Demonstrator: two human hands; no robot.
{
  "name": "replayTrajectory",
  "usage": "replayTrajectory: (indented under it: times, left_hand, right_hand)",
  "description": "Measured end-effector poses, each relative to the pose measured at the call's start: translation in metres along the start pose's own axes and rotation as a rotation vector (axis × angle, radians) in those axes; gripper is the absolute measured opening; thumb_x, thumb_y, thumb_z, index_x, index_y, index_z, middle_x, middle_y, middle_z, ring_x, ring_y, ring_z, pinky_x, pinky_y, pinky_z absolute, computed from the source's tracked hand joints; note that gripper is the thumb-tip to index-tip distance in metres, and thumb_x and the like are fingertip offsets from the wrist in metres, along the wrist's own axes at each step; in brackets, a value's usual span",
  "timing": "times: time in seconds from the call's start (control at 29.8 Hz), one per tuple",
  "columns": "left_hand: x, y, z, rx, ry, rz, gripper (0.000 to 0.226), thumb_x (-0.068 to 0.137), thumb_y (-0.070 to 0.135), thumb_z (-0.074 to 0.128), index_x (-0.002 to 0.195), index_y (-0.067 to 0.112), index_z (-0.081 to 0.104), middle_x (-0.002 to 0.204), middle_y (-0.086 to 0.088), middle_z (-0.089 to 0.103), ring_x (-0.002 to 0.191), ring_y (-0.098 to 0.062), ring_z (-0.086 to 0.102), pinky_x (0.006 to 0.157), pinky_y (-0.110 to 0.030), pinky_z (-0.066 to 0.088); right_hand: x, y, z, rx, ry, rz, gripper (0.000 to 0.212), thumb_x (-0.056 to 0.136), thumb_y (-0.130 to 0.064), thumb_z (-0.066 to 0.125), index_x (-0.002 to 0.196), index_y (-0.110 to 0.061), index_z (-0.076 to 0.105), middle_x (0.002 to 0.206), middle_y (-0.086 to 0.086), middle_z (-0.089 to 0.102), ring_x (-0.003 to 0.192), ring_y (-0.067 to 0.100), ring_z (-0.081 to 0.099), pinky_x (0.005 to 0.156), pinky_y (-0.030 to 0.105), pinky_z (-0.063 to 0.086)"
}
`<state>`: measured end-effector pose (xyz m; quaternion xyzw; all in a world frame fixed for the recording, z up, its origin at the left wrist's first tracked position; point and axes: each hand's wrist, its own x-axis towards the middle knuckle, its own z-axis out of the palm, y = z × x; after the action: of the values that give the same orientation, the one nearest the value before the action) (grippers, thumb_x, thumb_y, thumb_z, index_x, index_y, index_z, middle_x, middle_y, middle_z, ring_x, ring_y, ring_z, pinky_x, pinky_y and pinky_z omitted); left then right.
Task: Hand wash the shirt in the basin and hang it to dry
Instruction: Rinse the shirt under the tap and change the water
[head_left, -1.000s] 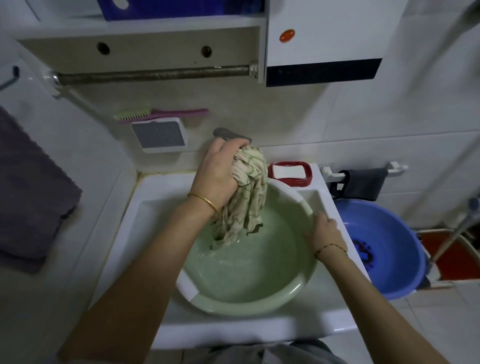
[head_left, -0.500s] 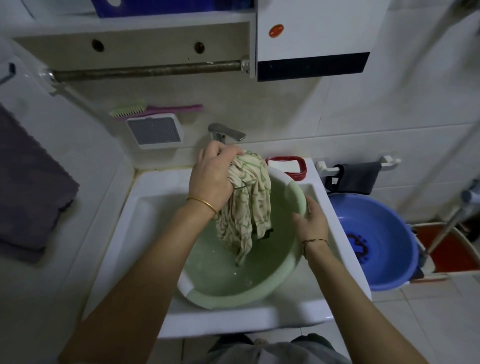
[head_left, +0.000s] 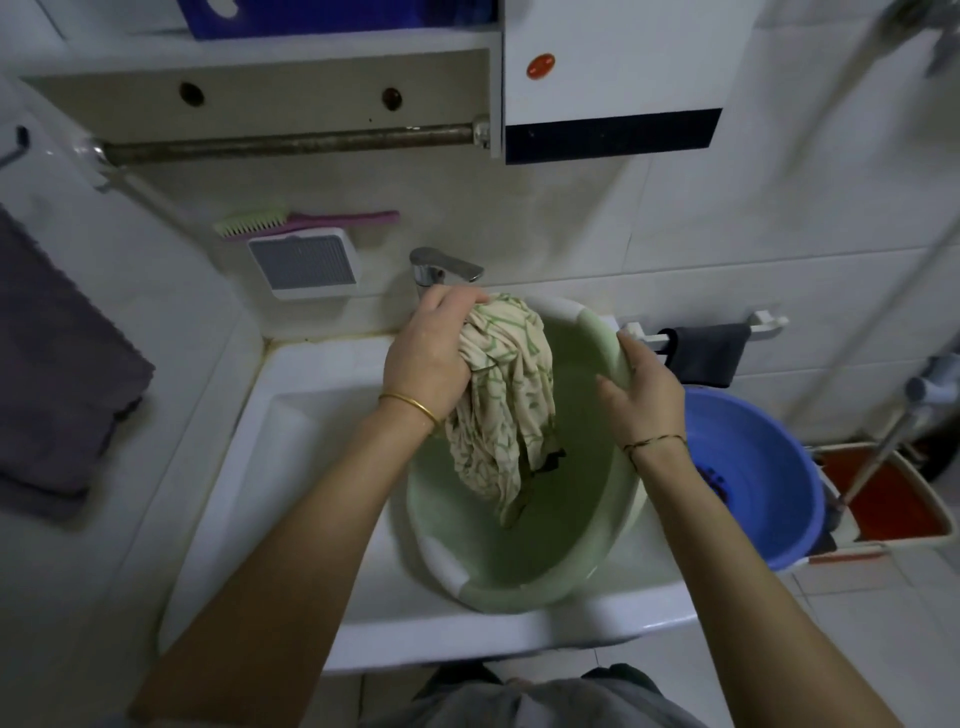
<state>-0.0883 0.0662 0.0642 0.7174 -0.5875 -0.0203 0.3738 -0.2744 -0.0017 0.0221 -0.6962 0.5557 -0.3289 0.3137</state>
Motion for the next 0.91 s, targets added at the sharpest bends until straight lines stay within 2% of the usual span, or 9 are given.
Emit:
replayTrajectory:
  times: [0.07, 0.13, 0.27, 0.57, 0.74, 0.91]
  left_hand:
    - [0.0, 0.003, 0.001, -0.007, 0.012, 0.018, 0.043, 0.077, -0.005, 0.051, 0.115, 0.014, 0.059, 0.118, -0.009, 0.053, 0.107, -0.027, 0.05, 0.088, -0.035, 0.046]
    - [0.0, 0.005, 0.001, -0.009, 0.024, 0.032, 0.043, 0.077, -0.007, 0.051, 0.115, 0.013, 0.059, 0.117, -0.009, 0.053, 0.106, -0.026, 0.051, 0.087, -0.032, 0.044]
    - [0.0, 0.005, 0.002, -0.015, 0.036, 0.043, 0.043, 0.078, -0.008, 0.052, 0.114, 0.013, 0.059, 0.115, -0.008, 0.053, 0.103, -0.026, 0.052, 0.086, -0.035, 0.047]
    - [-0.002, -0.002, -0.002, -0.011, 0.048, 0.052, 0.041, 0.079, -0.005, 0.054, 0.114, 0.014, 0.059, 0.114, -0.006, 0.052, 0.103, -0.025, 0.052, 0.087, -0.038, 0.048]
    - [-0.004, -0.003, -0.005, -0.019, 0.065, 0.062, 0.041, 0.079, -0.006, 0.054, 0.114, 0.013, 0.059, 0.113, -0.008, 0.053, 0.101, -0.027, 0.053, 0.085, -0.04, 0.048]
    - [-0.002, -0.002, -0.006, -0.018, 0.081, 0.074, 0.042, 0.078, -0.008, 0.054, 0.115, 0.012, 0.058, 0.114, -0.007, 0.052, 0.102, -0.024, 0.053, 0.086, -0.031, 0.046]
  right_hand:
    - [0.003, -0.003, -0.005, -0.043, 0.004, -0.026, 0.054, 0.088, -0.01, 0.059, 0.139, -0.017, 0.044, 0.122, 0.01, 0.061, 0.111, 0.026, 0.055, 0.081, 0.017, 0.033]
    - [0.003, -0.005, -0.007, -0.064, 0.006, -0.042, 0.053, 0.088, -0.011, 0.059, 0.138, -0.02, 0.045, 0.117, 0.01, 0.063, 0.107, 0.027, 0.057, 0.078, 0.018, 0.033]
    - [0.0, -0.012, -0.008, -0.065, 0.002, -0.05, 0.053, 0.089, -0.011, 0.058, 0.139, -0.019, 0.044, 0.12, 0.009, 0.062, 0.108, 0.026, 0.056, 0.088, 0.025, 0.039]
    - [-0.008, -0.03, -0.01, -0.098, 0.003, -0.087, 0.049, 0.091, -0.016, 0.058, 0.139, -0.017, 0.043, 0.124, 0.007, 0.06, 0.112, 0.026, 0.055, 0.092, 0.03, 0.039]
    - [-0.011, -0.046, -0.011, -0.188, -0.008, -0.136, 0.048, 0.094, -0.023, 0.054, 0.14, -0.021, 0.041, 0.13, 0.003, 0.055, 0.113, 0.026, 0.052, 0.087, 0.032, 0.04]
    - [-0.016, -0.054, -0.011, -0.199, 0.013, -0.145, 0.041, 0.096, -0.031, 0.05, 0.137, -0.023, 0.044, 0.119, 0.006, 0.06, 0.106, 0.028, 0.054, 0.076, 0.034, 0.04]
